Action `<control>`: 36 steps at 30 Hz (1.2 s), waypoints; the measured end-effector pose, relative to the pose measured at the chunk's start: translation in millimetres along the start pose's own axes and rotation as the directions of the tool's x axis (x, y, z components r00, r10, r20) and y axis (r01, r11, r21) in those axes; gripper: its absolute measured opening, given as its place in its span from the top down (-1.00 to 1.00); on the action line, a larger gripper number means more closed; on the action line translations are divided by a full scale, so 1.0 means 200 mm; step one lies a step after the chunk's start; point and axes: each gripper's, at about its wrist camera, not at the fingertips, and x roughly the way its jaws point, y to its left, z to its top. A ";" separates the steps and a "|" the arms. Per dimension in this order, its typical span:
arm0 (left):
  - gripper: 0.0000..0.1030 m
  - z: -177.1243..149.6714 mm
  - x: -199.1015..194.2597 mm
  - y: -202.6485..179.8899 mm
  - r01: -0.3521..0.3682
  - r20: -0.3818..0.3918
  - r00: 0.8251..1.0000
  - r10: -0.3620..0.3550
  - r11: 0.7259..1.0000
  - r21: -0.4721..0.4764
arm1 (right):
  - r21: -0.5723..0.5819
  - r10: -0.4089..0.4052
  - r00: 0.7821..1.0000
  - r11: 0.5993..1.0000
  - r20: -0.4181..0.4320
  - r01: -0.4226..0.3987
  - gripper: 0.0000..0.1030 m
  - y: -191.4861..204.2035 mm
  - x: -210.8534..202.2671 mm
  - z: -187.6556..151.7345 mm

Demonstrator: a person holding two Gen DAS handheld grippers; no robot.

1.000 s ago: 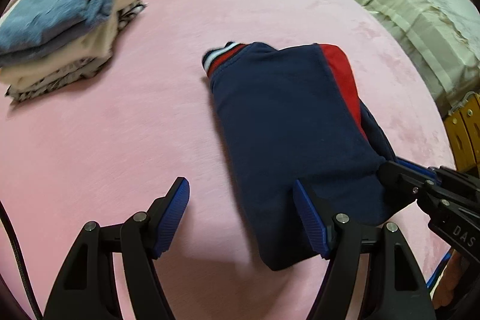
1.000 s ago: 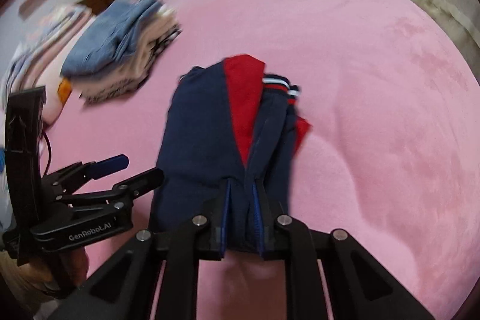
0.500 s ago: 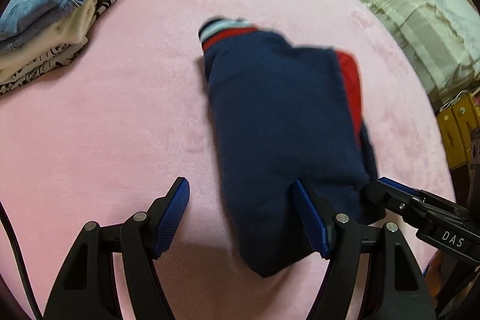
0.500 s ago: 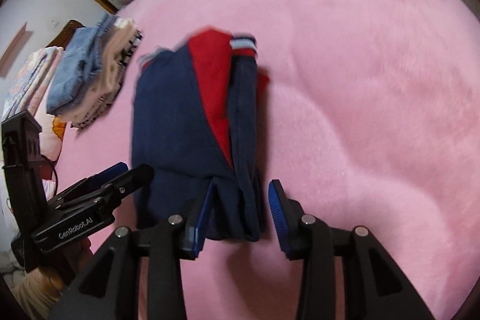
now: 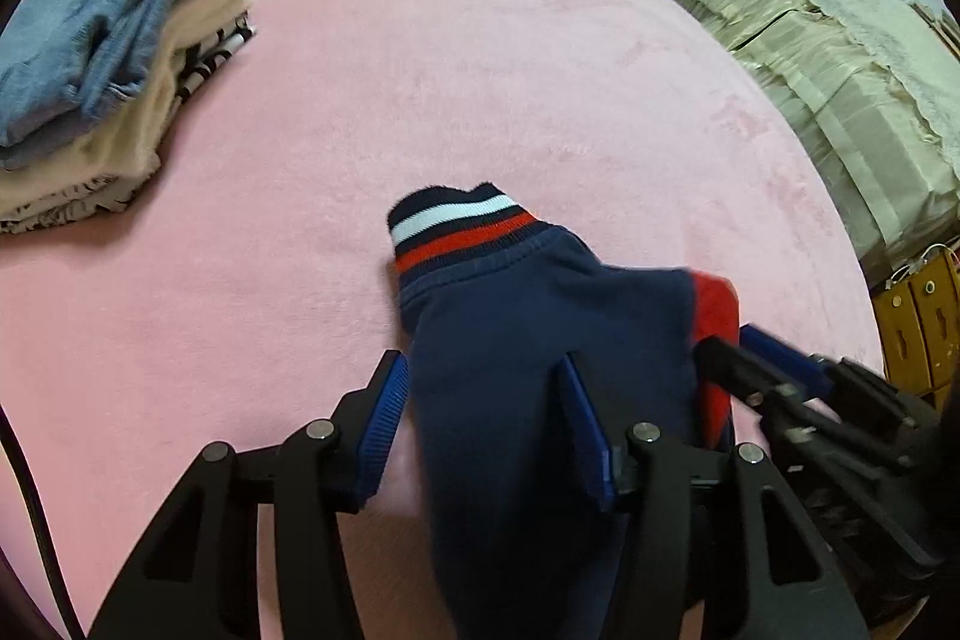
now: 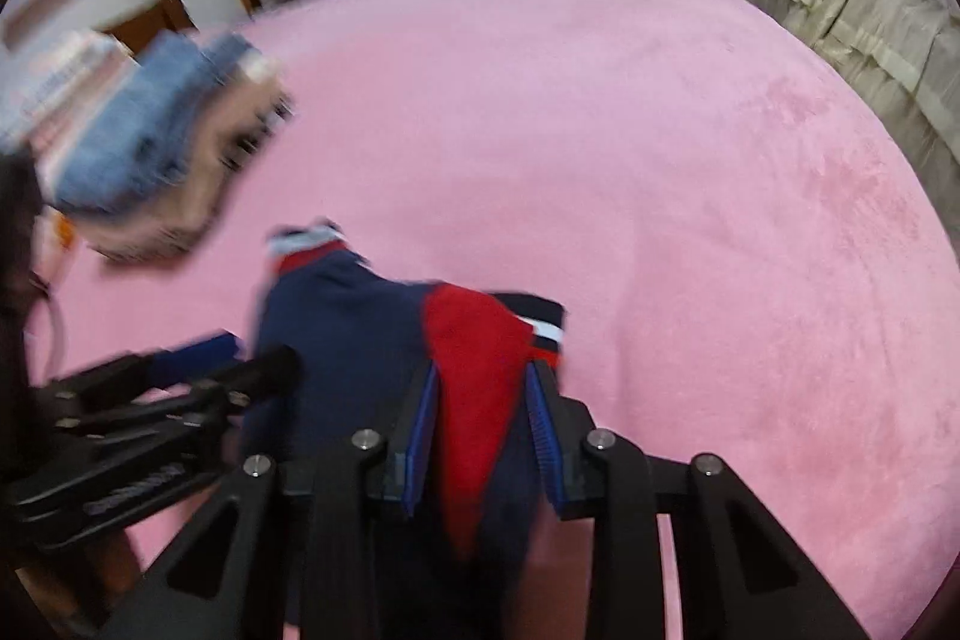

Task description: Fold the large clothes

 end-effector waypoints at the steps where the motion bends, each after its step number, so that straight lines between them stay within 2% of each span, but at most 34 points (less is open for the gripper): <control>1: 0.02 0.01 0.02 0.00 -0.011 0.001 1.000 0.011 1.000 0.000 | -0.003 0.010 1.000 1.000 -0.014 -0.010 0.90 -0.01 0.04 0.00; 5: 0.02 0.00 0.06 -0.02 -0.030 0.009 1.000 0.030 1.000 0.008 | 0.028 0.043 0.999 0.999 -0.004 -0.043 0.91 -0.08 0.06 -0.03; 7: 0.02 -0.01 0.12 0.00 -0.026 -0.021 0.999 0.026 1.000 -0.010 | 0.059 0.055 0.997 0.997 -0.052 -0.052 0.90 -0.11 0.15 -0.06; 9: 0.02 -0.01 0.14 0.01 -0.021 -0.023 1.000 0.020 0.999 -0.030 | 0.108 0.085 0.994 0.991 -0.063 -0.078 0.90 -0.15 0.18 -0.08; 14: -0.02 0.00 0.08 0.00 -0.021 -0.042 0.999 0.020 1.000 -0.018 | 0.178 0.131 0.991 0.976 -0.020 -0.125 0.84 -0.17 0.06 -0.09; 18: -0.15 -0.02 0.01 0.01 -0.034 -0.080 0.996 0.033 0.999 -0.021 | 0.226 0.161 0.987 0.962 -0.016 -0.153 0.84 -0.19 -0.03 -0.11; 22: -0.46 -0.05 -0.10 0.00 -0.033 -0.101 0.994 0.028 0.999 -0.041 | 0.242 0.174 0.984 0.957 -0.028 -0.162 0.84 -0.17 -0.15 -0.13; 25: -0.51 -0.08 -0.20 -0.01 -0.026 -0.109 0.994 0.020 0.999 -0.046 | 0.237 0.173 0.984 0.958 -0.041 -0.158 0.84 -0.14 -0.23 -0.14; 26: -0.51 -0.08 -0.23 -0.01 -0.023 -0.113 0.993 0.018 0.999 -0.045 | 0.236 0.172 0.984 0.959 -0.041 -0.158 0.79 -0.14 -0.26 -0.14; 28: -0.55 -0.10 -0.30 -0.01 -0.023 -0.122 0.992 0.017 0.999 -0.048 | 0.232 0.174 0.984 0.960 -0.040 -0.160 0.51 -0.13 -0.34 -0.16; 29: -0.56 -0.10 -0.32 -0.01 -0.024 -0.126 0.992 0.017 0.998 -0.050 | 0.230 0.165 0.986 0.961 -0.037 -0.152 0.29 -0.12 -0.37 -0.16; 30: -0.57 -0.11 -0.35 0.00 -0.020 -0.129 0.992 0.012 0.998 -0.055 | 0.228 0.156 0.987 0.963 -0.032 -0.145 0.20 -0.11 -0.40 -0.17; 36: -0.57 -0.15 -0.49 0.01 -0.006 -0.141 0.990 -0.004 0.997 -0.074 | 0.197 0.163 0.986 0.969 -0.045 -0.151 0.10 -0.07 -0.52 -0.19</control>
